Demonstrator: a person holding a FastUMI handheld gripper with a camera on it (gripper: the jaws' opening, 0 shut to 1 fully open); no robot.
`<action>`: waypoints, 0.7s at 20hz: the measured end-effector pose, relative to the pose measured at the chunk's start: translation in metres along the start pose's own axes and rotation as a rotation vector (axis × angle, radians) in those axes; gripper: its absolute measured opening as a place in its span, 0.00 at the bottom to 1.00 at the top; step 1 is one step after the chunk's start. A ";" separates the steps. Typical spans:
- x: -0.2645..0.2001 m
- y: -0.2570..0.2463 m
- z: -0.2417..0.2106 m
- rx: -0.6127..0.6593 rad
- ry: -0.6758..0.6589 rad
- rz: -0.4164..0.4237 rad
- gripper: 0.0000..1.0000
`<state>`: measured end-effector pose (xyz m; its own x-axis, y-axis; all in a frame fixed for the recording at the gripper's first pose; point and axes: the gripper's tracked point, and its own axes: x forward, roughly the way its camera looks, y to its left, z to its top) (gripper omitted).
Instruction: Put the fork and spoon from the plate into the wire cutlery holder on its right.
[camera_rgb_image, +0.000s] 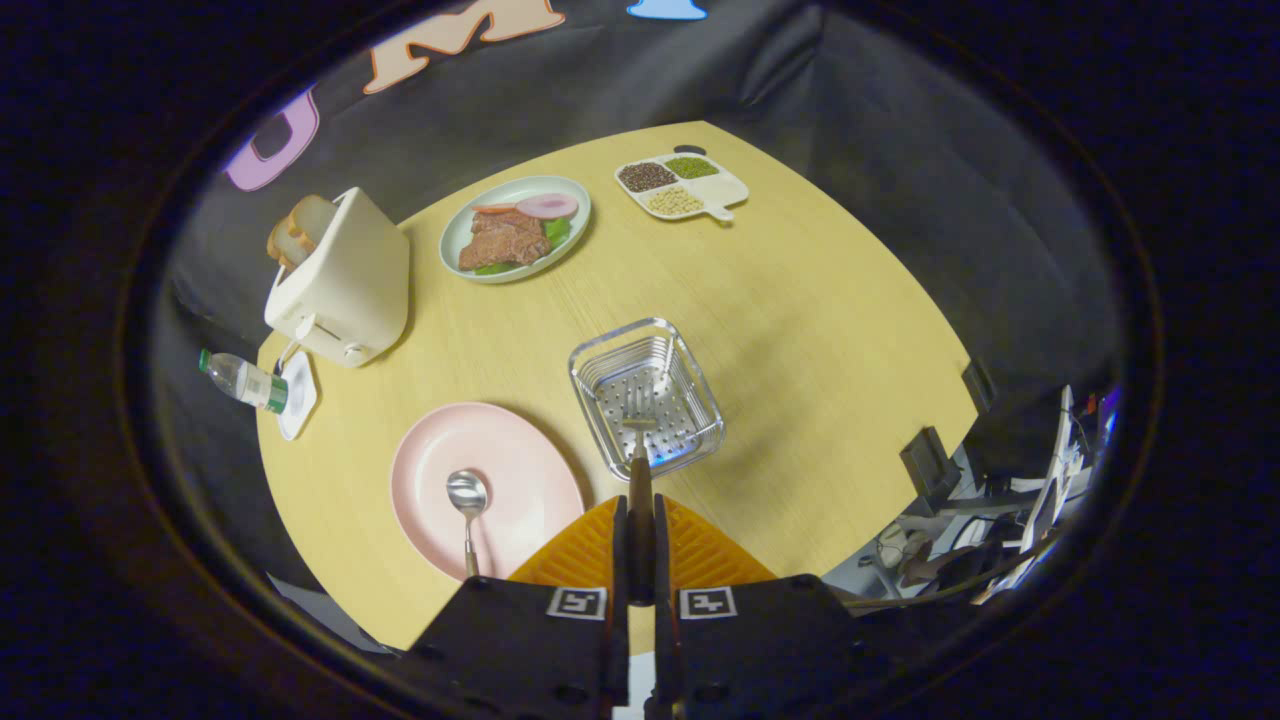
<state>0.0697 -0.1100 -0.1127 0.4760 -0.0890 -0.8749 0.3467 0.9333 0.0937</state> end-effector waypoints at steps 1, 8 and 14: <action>0.001 -0.001 0.003 -0.018 -0.001 0.007 0.17; -0.013 -0.013 0.017 -0.032 -0.053 0.005 0.91; -0.046 -0.007 0.035 -0.043 -0.211 -0.001 1.00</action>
<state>0.0734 -0.1250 -0.0560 0.6358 -0.1567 -0.7558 0.3151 0.9466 0.0688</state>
